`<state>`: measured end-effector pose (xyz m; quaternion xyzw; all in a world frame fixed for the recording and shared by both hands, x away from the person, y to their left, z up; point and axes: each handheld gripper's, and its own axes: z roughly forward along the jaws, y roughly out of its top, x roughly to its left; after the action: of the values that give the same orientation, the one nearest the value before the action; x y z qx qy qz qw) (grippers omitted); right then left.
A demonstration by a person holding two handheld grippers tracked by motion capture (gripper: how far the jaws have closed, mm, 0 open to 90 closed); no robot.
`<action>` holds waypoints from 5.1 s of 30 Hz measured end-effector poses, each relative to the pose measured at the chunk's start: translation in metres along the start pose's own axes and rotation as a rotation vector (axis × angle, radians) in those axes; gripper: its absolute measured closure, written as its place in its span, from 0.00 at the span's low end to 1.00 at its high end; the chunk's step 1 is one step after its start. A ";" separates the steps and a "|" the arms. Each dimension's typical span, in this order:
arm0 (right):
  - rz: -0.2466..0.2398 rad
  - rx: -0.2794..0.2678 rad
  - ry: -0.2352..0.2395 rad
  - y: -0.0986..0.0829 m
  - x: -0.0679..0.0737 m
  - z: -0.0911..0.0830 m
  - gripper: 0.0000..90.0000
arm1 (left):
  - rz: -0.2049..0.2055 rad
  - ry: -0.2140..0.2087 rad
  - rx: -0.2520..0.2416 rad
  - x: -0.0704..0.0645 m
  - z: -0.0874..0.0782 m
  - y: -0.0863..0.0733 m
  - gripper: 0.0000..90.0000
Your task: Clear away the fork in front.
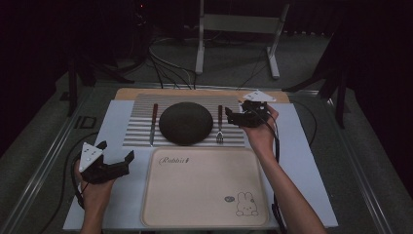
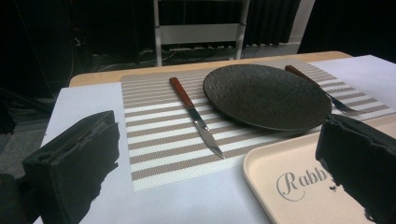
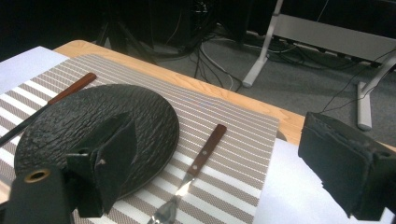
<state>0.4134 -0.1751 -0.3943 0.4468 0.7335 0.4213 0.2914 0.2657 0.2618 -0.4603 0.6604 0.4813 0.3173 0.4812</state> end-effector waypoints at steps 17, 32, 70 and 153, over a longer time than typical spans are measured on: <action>-0.010 0.029 -0.011 0.014 0.009 0.031 0.13 | 0.000 0.002 -0.005 0.000 0.000 0.000 0.00; 0.030 0.100 -0.030 0.006 0.009 0.068 0.13 | -0.003 0.001 -0.012 0.001 -0.002 0.000 0.00; 0.120 0.399 -0.049 -0.045 0.009 0.156 0.70 | -0.026 0.003 -0.019 0.005 -0.002 -0.003 0.00; -0.030 0.049 0.157 -0.031 -0.004 0.026 0.86 | 0.027 0.006 0.028 -0.005 0.006 -0.004 0.00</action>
<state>0.4230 -0.1772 -0.4340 0.4085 0.7708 0.4324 0.2281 0.2682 0.2558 -0.4663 0.6725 0.4780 0.3191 0.4663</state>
